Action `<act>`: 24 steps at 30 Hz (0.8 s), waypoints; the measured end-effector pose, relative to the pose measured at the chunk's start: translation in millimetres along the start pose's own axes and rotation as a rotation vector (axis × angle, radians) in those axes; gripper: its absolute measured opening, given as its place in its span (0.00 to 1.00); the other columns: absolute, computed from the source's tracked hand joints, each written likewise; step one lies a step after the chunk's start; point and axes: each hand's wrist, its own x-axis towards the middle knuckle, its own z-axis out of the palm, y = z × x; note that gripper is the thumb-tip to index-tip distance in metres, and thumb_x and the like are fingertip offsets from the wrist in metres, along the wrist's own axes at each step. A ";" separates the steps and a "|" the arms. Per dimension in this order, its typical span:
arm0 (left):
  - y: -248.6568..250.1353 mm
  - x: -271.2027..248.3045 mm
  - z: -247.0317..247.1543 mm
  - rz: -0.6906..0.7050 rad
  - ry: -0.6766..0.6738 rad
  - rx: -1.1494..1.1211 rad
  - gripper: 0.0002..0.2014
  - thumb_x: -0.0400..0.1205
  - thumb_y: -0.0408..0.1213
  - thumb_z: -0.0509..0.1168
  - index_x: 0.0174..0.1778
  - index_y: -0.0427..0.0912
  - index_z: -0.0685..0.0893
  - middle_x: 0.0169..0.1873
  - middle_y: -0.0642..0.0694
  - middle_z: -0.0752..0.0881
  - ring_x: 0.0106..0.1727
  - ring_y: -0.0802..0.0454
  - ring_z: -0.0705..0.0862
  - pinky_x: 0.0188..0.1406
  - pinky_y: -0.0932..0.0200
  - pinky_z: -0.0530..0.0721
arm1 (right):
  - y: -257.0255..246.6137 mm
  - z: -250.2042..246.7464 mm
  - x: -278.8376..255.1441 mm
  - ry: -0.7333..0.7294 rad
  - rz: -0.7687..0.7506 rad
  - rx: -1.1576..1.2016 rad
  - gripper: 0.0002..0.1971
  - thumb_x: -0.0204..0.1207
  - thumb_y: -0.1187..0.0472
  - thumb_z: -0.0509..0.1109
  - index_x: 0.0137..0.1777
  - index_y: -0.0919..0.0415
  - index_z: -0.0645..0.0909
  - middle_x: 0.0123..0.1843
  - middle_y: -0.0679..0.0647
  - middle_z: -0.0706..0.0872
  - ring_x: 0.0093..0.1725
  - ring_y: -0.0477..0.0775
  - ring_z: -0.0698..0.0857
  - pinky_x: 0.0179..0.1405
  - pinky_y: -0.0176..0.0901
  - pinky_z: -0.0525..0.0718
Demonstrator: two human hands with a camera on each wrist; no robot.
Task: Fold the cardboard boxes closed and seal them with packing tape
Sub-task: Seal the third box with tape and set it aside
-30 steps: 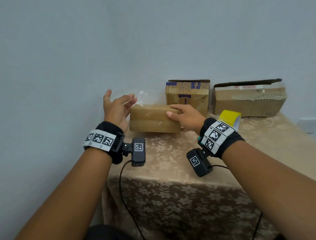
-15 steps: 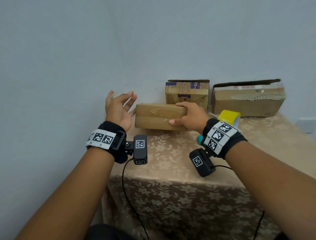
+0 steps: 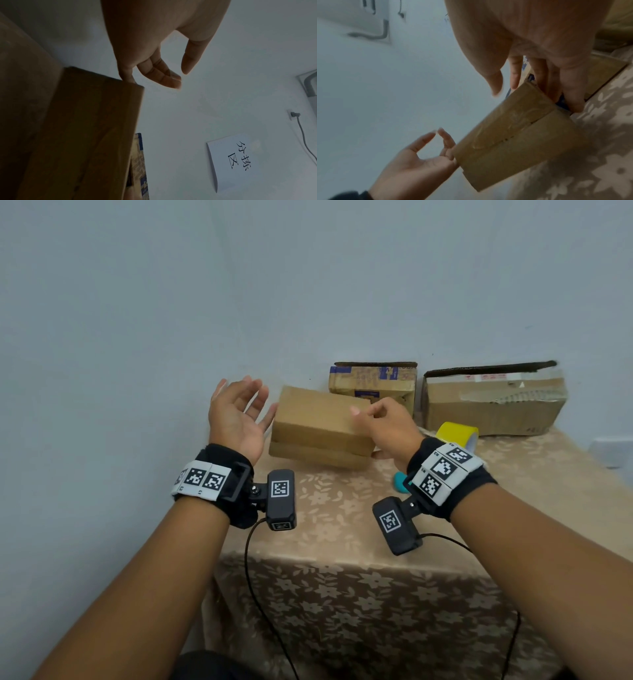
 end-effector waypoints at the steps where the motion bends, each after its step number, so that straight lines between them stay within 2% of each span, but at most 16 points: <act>1: 0.0 0.1 -0.6 -0.013 0.011 -0.005 0.36 0.80 0.31 0.72 0.84 0.49 0.68 0.44 0.48 0.89 0.43 0.51 0.90 0.66 0.40 0.85 | 1.3 -0.5 2.1 -0.002 -0.007 0.009 0.20 0.81 0.51 0.77 0.69 0.53 0.75 0.62 0.54 0.82 0.59 0.58 0.84 0.48 0.60 0.91; 2: 0.4 -0.5 -1.1 -0.027 0.024 -0.010 0.34 0.80 0.32 0.73 0.82 0.48 0.70 0.45 0.47 0.88 0.42 0.51 0.90 0.66 0.41 0.85 | 2.6 -1.1 4.1 -0.019 -0.011 0.020 0.27 0.79 0.60 0.79 0.75 0.49 0.72 0.63 0.56 0.82 0.58 0.57 0.84 0.42 0.54 0.88; 4: 0.2 -2.4 -1.6 -0.058 0.050 -0.010 0.24 0.79 0.33 0.73 0.72 0.46 0.78 0.46 0.47 0.87 0.40 0.52 0.89 0.65 0.46 0.85 | 6.0 -4.1 7.5 -0.061 -0.035 0.043 0.48 0.74 0.74 0.77 0.88 0.44 0.59 0.59 0.59 0.84 0.54 0.57 0.85 0.34 0.46 0.81; 6: 0.2 -5.5 -2.2 -0.093 0.076 -0.004 0.11 0.80 0.35 0.72 0.58 0.44 0.83 0.45 0.47 0.85 0.38 0.53 0.86 0.61 0.51 0.85 | 8.4 -6.0 9.3 -0.073 -0.059 0.035 0.58 0.71 0.80 0.76 0.91 0.43 0.48 0.53 0.60 0.85 0.50 0.57 0.86 0.33 0.45 0.79; 7: -0.3 -7.0 -2.4 -0.111 0.089 -0.002 0.08 0.81 0.35 0.71 0.54 0.43 0.83 0.44 0.47 0.84 0.37 0.54 0.84 0.59 0.52 0.84 | 8.6 -6.0 9.6 -0.073 -0.060 0.038 0.60 0.69 0.79 0.78 0.91 0.43 0.48 0.54 0.60 0.85 0.51 0.56 0.86 0.34 0.44 0.79; 9: -1.9 -8.6 -3.4 -0.138 0.106 0.012 0.05 0.81 0.36 0.70 0.51 0.44 0.83 0.42 0.47 0.82 0.34 0.55 0.82 0.58 0.53 0.82 | 7.8 -4.6 9.8 -0.046 -0.068 0.010 0.56 0.66 0.74 0.83 0.88 0.43 0.60 0.62 0.61 0.82 0.56 0.57 0.85 0.37 0.43 0.79; 11: -3.9 -9.2 -4.8 -0.147 0.121 0.038 0.07 0.81 0.36 0.71 0.53 0.45 0.83 0.43 0.47 0.82 0.34 0.55 0.82 0.56 0.53 0.82 | 7.7 -1.8 10.4 -0.018 -0.067 -0.038 0.48 0.62 0.69 0.87 0.80 0.44 0.71 0.67 0.62 0.80 0.59 0.60 0.83 0.41 0.47 0.81; 13: -5.9 -9.7 -5.2 -0.155 0.135 0.058 0.07 0.80 0.37 0.70 0.53 0.45 0.83 0.42 0.47 0.82 0.34 0.55 0.83 0.54 0.54 0.82 | 7.3 0.0 10.8 -0.004 -0.066 -0.054 0.42 0.60 0.66 0.88 0.71 0.42 0.72 0.67 0.62 0.79 0.61 0.61 0.83 0.47 0.52 0.83; 15: -7.7 -11.2 -3.9 -0.171 0.144 0.079 0.04 0.81 0.37 0.69 0.50 0.44 0.83 0.40 0.48 0.82 0.34 0.54 0.82 0.52 0.55 0.81 | 5.0 1.2 9.9 0.004 -0.071 -0.021 0.39 0.63 0.65 0.87 0.69 0.42 0.71 0.68 0.60 0.78 0.63 0.61 0.82 0.54 0.57 0.86; 16: -8.4 -11.9 -3.2 -0.179 0.148 0.085 0.03 0.81 0.36 0.69 0.49 0.44 0.83 0.40 0.48 0.82 0.34 0.54 0.82 0.51 0.55 0.80 | 3.8 1.7 8.7 0.004 -0.071 0.003 0.39 0.65 0.65 0.86 0.71 0.43 0.70 0.68 0.58 0.78 0.64 0.61 0.82 0.59 0.60 0.87; 19: -9.9 -11.7 -4.5 -0.180 0.161 0.079 0.03 0.81 0.36 0.68 0.49 0.44 0.82 0.40 0.48 0.82 0.37 0.53 0.81 0.48 0.55 0.80 | 3.9 3.0 6.9 -0.005 -0.031 0.034 0.52 0.68 0.66 0.85 0.85 0.45 0.56 0.66 0.54 0.81 0.66 0.60 0.83 0.67 0.65 0.85; 21: -10.9 -10.7 -6.9 -0.179 0.169 0.059 0.04 0.81 0.35 0.67 0.50 0.44 0.82 0.42 0.48 0.82 0.38 0.53 0.82 0.53 0.53 0.83 | 5.6 1.2 6.2 -0.036 0.006 0.019 0.59 0.66 0.69 0.86 0.88 0.47 0.49 0.65 0.54 0.82 0.67 0.60 0.83 0.68 0.62 0.85; 23: -11.9 -10.4 -8.5 -0.188 0.178 0.034 0.04 0.81 0.35 0.67 0.50 0.43 0.82 0.41 0.47 0.83 0.35 0.54 0.83 0.63 0.51 0.84 | 3.1 -2.5 1.0 -0.118 0.028 -0.008 0.58 0.67 0.74 0.84 0.88 0.54 0.50 0.67 0.53 0.80 0.68 0.58 0.80 0.60 0.51 0.83; 24: -12.3 -10.7 -8.4 -0.194 0.179 0.024 0.02 0.82 0.35 0.66 0.49 0.42 0.82 0.40 0.47 0.83 0.34 0.54 0.83 0.68 0.50 0.83 | 0.3 -4.0 -2.6 -0.176 0.038 -0.030 0.60 0.67 0.75 0.84 0.89 0.54 0.47 0.68 0.51 0.77 0.68 0.57 0.78 0.57 0.48 0.81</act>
